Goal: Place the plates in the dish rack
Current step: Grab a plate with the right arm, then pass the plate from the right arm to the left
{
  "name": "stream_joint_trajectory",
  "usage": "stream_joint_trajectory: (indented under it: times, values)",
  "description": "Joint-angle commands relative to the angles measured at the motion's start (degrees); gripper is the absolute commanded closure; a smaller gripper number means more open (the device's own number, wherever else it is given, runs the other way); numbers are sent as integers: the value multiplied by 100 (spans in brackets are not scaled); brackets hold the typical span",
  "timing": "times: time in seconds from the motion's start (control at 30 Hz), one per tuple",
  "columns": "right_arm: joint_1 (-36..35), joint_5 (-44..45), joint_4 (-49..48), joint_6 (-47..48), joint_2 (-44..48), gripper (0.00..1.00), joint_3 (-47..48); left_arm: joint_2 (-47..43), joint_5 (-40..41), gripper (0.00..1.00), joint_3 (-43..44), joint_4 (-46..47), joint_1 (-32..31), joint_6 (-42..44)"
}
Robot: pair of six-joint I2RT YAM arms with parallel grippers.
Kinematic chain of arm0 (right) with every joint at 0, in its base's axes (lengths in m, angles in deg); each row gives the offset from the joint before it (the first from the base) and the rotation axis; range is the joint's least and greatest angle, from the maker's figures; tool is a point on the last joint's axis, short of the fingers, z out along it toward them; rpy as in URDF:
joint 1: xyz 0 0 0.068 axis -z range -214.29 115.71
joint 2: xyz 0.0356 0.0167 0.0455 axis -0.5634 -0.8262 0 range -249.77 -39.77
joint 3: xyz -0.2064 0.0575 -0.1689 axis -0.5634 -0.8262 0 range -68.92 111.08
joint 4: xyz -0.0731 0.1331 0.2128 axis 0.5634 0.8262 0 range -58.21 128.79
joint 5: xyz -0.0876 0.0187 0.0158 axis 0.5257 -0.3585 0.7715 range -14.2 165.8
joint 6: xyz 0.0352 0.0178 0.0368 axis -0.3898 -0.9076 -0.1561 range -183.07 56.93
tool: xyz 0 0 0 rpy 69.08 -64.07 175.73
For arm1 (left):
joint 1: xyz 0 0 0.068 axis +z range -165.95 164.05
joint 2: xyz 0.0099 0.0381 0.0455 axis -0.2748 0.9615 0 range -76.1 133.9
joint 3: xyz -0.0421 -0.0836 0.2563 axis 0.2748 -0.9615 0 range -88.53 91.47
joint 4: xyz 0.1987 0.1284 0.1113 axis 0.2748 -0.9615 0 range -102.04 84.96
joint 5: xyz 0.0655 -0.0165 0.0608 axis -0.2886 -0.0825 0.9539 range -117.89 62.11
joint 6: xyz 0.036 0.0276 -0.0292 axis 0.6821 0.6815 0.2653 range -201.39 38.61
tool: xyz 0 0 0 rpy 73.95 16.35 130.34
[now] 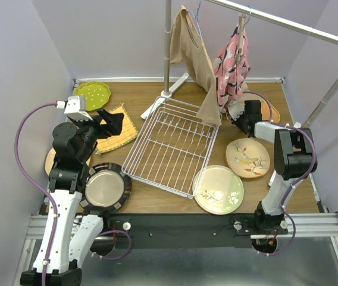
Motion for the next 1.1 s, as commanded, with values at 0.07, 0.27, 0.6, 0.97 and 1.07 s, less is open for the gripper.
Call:
stream_joint_trajectory:
  times: [0.07, 0.27, 0.6, 0.97, 1.07]
  values:
    - [28, 58, 176, 147, 633, 72, -279, -100, -150, 3, 28, 73, 36, -46]
    - [45, 102, 185, 129, 1547, 80, -542, -162, -238, 3, 29, 178, 36, -133]
    - [89, 181, 448, 24, 2743, 99, -859, -100, -633, 3, 29, 415, 36, -318]
    - [89, -153, 1274, -11, 3991, 99, -965, -188, -1116, 3, -138, 916, 36, -836]
    - [81, -249, 1529, -38, 4280, 99, -921, -188, -1257, 3, -244, 1022, 27, -1012]
